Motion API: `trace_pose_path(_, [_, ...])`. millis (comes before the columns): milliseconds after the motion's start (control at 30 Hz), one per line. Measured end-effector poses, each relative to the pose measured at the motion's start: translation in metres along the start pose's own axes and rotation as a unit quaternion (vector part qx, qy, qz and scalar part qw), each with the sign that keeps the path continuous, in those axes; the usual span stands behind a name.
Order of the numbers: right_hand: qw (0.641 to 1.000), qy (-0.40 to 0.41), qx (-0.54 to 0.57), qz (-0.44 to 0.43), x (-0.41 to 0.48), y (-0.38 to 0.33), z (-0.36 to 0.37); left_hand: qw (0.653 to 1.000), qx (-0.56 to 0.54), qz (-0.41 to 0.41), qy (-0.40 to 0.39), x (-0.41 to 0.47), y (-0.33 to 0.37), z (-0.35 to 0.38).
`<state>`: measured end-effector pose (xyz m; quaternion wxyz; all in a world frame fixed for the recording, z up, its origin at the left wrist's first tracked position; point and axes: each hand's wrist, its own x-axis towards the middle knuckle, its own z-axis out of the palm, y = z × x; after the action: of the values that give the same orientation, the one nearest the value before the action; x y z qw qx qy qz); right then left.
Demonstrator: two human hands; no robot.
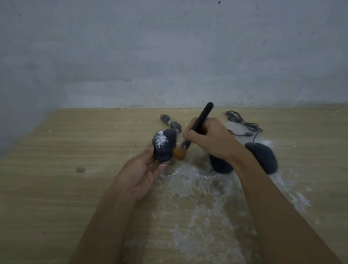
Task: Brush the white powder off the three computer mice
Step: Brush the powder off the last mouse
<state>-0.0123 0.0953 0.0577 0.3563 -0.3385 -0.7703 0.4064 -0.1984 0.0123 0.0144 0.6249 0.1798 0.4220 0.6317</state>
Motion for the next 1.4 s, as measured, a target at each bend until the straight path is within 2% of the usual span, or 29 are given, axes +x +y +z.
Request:
trace_pose_path(67, [1.000,-0.017,0.001,0.009,0.000,0.003,-0.002,1.000,-0.001,-0.003,0.007,0.000,0.000,0.001])
trace_pose_path(233, [0.987,0.153,0.028,-0.025,0.009,0.010,-0.006,1.000,0.004,-0.005,0.022,-0.001,0.000,0.002])
trace_pose_path(333, [0.979,0.202,-0.002,-0.009,0.011,0.013,-0.004,1.000,0.008,-0.006,0.017,-0.002,0.000,0.004])
trace_pose_path(400, [0.983,0.183,-0.015,0.017,0.010,0.014,-0.002,1.000,0.013,-0.007,0.011,-0.002,-0.001,0.003])
trace_pose_path(500, [0.993,0.108,0.016,0.034,0.006,0.014,-0.001,1.000,0.013,-0.007,0.006,-0.001,-0.002,0.001])
trace_pose_path(600, [0.985,0.166,0.033,0.035,0.008,0.015,-0.003,1.000,0.005,-0.008,-0.003,0.000,-0.002,0.001])
trace_pose_path(700, [0.973,0.226,-0.012,0.053,0.011,0.017,0.001,1.000,0.011,-0.010,-0.011,0.000,-0.002,0.001])
trace_pose_path(800, [0.984,0.163,-0.015,0.072,0.009,0.020,0.010,1.000,0.017,-0.014,-0.008,0.000,-0.003,0.001])
trace_pose_path(933, [0.990,0.089,0.074,0.087,0.006,0.017,0.000,1.000,0.019,-0.010,0.004,-0.001,-0.002,0.002])
trace_pose_path(1067, [0.981,0.188,-0.006,0.051,0.009,0.018,-0.003,1.000,0.025,-0.007,-0.003,-0.005,-0.004,0.008])
trace_pose_path(1233, [0.993,0.097,-0.032,0.060,0.005,0.015,-0.004,0.999,0.052,0.005,0.000,-0.007,-0.008,0.009])
trace_pose_path(1400, [0.985,0.171,-0.033,0.019,0.010,0.009,-0.002,0.999,0.046,0.007,-0.003,-0.006,-0.009,0.008])
